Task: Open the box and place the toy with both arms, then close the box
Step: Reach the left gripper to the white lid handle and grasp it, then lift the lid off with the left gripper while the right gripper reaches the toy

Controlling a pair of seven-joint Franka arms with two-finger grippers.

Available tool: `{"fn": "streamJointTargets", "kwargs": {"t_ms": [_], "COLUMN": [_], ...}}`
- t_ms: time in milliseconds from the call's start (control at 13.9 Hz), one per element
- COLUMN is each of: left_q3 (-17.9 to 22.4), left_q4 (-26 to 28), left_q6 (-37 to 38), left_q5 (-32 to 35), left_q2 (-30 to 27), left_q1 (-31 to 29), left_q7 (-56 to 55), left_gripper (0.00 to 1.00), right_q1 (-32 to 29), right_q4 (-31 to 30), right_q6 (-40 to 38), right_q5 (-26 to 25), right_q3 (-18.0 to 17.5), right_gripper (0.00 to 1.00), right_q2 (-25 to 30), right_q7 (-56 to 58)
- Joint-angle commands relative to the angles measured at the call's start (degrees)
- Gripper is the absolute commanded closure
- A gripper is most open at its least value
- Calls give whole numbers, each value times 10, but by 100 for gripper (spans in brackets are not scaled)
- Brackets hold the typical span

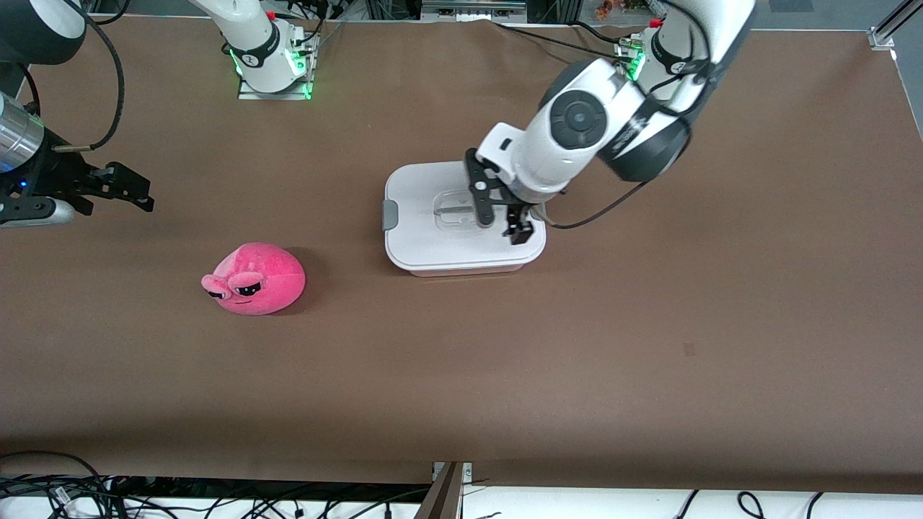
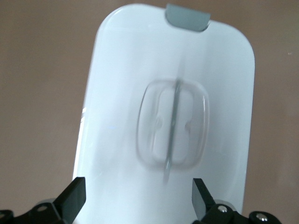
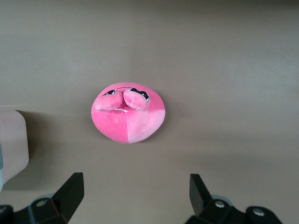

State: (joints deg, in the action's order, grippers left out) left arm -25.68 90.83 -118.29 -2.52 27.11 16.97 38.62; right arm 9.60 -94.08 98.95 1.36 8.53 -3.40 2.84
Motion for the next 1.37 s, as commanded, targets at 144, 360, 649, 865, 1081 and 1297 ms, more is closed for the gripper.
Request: {"fn": "streamJointTargets", "kwargs": {"t_ms": [144,360,649,865,1081,1297], "left_q3": [5,4,4,4,0,-2], "left_q4": [-23,-21,-23,-26,-31,-32], "left_q6": [-31,-27,-27,-24,13,53], "left_q5": [65,59,59,56,32,9], "left_q2": [50,55,52,47,35,-2], "left_q1": [58,63,62,61,57,56], "left_q7": [-39,-41,-42,-42,-39,-34], "left_gripper": [4,79,100,100,100,100], "right_q1": [-5,10,17,20,23,24], "right_q4": [13,6,3,-49,-144,-208], "right_q6": [-40,-63,-22,76,190,275], "right_q5": [4,-1,1,4,5,6], "right_q3": [-2,-8,-8,-9,-12,-22], "right_gripper": [0,0,0,0,0,0], "right_q2": [-2,-6,-41,-84,-91,-96], "right_q7": [22,85,85,83,77,73]}}
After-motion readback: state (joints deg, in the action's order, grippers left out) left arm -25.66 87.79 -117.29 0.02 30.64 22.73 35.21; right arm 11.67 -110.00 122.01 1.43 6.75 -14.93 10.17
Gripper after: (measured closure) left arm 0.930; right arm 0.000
